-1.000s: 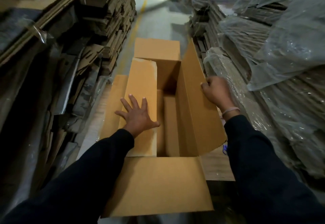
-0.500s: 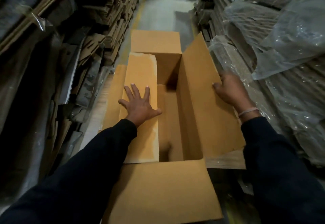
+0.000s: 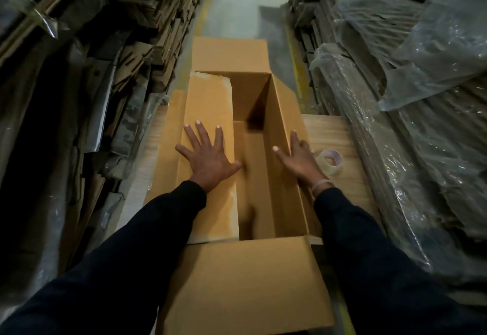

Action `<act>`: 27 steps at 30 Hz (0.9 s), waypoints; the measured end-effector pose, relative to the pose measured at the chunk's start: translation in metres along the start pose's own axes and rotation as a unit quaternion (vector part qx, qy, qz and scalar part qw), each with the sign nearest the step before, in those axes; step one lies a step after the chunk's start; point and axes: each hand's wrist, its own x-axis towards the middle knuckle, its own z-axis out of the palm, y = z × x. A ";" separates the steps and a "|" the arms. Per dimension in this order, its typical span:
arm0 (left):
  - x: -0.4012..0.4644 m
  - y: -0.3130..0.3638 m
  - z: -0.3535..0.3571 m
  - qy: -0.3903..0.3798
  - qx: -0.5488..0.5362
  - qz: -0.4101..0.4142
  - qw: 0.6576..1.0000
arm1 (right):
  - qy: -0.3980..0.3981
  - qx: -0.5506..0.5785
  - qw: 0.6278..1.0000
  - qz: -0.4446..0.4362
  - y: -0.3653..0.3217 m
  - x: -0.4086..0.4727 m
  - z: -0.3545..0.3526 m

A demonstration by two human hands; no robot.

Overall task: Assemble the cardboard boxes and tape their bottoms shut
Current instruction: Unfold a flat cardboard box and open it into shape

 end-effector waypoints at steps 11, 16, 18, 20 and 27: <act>-0.004 -0.006 -0.011 -0.004 -0.063 0.009 0.998 | 0.036 0.030 0.999 -0.013 0.002 0.010 0.015; -0.011 -0.009 -0.030 -0.022 -0.137 0.011 0.990 | 0.045 0.001 0.999 -0.017 -0.001 0.003 0.013; -0.015 -0.010 -0.035 -0.032 -0.145 0.011 0.989 | 0.050 -0.013 0.999 -0.017 -0.001 0.001 0.013; -0.022 -0.010 -0.038 -0.033 -0.147 0.013 0.989 | 0.055 -0.025 0.998 -0.015 -0.003 -0.001 0.012; -0.052 0.007 -0.077 -0.066 -0.180 -0.042 0.981 | 0.131 -0.101 0.984 -0.066 -0.007 -0.010 0.010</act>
